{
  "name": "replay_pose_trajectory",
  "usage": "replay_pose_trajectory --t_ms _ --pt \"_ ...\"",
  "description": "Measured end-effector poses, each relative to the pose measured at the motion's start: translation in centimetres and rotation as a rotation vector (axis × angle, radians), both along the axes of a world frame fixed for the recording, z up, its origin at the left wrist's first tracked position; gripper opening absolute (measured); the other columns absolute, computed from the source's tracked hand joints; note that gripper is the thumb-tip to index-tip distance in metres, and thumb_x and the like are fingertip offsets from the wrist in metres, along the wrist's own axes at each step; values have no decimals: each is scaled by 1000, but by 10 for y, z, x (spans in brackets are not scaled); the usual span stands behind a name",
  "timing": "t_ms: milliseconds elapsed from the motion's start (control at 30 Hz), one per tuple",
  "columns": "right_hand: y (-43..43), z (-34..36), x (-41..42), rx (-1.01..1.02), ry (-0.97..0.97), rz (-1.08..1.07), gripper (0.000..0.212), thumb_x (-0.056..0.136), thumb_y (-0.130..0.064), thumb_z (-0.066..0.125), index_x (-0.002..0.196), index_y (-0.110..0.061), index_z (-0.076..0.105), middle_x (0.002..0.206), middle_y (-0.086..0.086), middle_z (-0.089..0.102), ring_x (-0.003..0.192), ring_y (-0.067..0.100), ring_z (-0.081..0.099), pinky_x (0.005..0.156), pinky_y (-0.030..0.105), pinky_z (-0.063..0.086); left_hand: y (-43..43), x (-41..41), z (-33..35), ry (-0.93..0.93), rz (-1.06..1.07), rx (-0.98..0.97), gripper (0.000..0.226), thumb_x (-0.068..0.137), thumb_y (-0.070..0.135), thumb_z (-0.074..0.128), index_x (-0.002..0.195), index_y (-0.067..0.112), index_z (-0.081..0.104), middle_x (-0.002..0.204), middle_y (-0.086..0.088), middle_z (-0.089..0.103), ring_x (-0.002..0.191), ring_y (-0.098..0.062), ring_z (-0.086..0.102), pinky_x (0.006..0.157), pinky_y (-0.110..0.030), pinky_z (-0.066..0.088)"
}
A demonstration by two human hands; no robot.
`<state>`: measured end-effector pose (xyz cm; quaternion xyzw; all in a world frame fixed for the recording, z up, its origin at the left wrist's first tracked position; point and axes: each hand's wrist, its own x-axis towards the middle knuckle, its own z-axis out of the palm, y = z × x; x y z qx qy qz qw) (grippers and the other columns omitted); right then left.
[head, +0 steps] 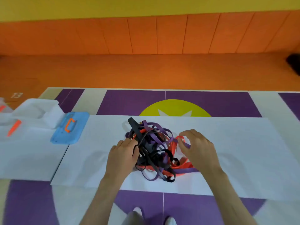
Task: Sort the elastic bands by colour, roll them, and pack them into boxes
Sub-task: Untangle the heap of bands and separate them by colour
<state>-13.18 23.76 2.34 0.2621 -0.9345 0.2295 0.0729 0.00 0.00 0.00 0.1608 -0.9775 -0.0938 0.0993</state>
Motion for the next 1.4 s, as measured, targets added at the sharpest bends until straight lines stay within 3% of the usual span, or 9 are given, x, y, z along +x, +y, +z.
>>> replay_pose_trajectory --t_ms 333,400,533,833,967,1100,1267,1333,1400 --pt "-60 -37 -11 76 -146 -35 12 99 -32 65 109 -29 72 104 -10 71 87 19 66 69 31 52 -61 -15 -46 -85 24 42 16 100 22 64 111 19 76 95 2 73 84 -22 68 71 -37 55" --pt "-76 -45 -13 96 -162 -42 13 99 -33 65 109 -30 72 103 -12 71 89 18 67 66 27 48 -74 -20 -62 -123 -2 78 21 104 26 58 117 23 74 103 5 74 91 -19 68 78 -32 54" --pt "-98 -57 -17 130 -207 -46 12 101 -35 61 110 -33 68 103 -16 67 88 14 66 65 29 55 -96 -39 -93 -173 -67 172 27 107 32 51 126 27 68 115 9 71 102 -16 66 84 -28 51" --pt "-101 -77 -14 150 -230 -151 4 97 -26 70 99 -29 73 89 -15 72 61 4 60 47 9 40 -102 -92 -140 -334 -35 234 36 98 56 60 122 29 63 114 12 69 108 -15 67 84 -34 56" --pt "-94 -85 -21 142 -274 -144 4 99 -26 69 99 -29 72 90 -17 72 67 5 69 50 16 53 -89 -110 -153 -399 -27 232 28 97 47 66 119 29 65 110 8 74 109 -17 69 88 -37 52" --pt "-81 -106 -38 200 -387 -105 7 103 -34 60 103 -35 67 92 -18 71 73 4 67 52 11 45 -89 -112 -164 -405 20 201 23 104 28 55 124 33 66 99 7 78 93 -16 73 86 -33 49" --pt "-79 -130 -58 195 -611 -23 12 104 -35 56 105 -33 69 87 -12 74 71 4 69 64 20 56 -95 -114 -146 -232 170 510 12 108 20 53 117 26 59 95 7 76 86 -17 73 71 -29 55" --pt "-83 -139 -67 212 -674 48 16 104 -35 56 109 -29 70 84 -8 75 69 3 69 62 17 54 -100 -117 -132 -173 222 676 13 108 16 54 109 29 54 86 12 74 75 -7 70 65 -23 51" --pt "-91 -148 -75 185 -740 102 19 104 -35 56 110 -24 70 89 -5 77 77 8 73 73 25 60 -108 -118 -118 -108 263 781 20 107 12 51 103 31 55 72 9 68 63 -9 63 61 -29 49"
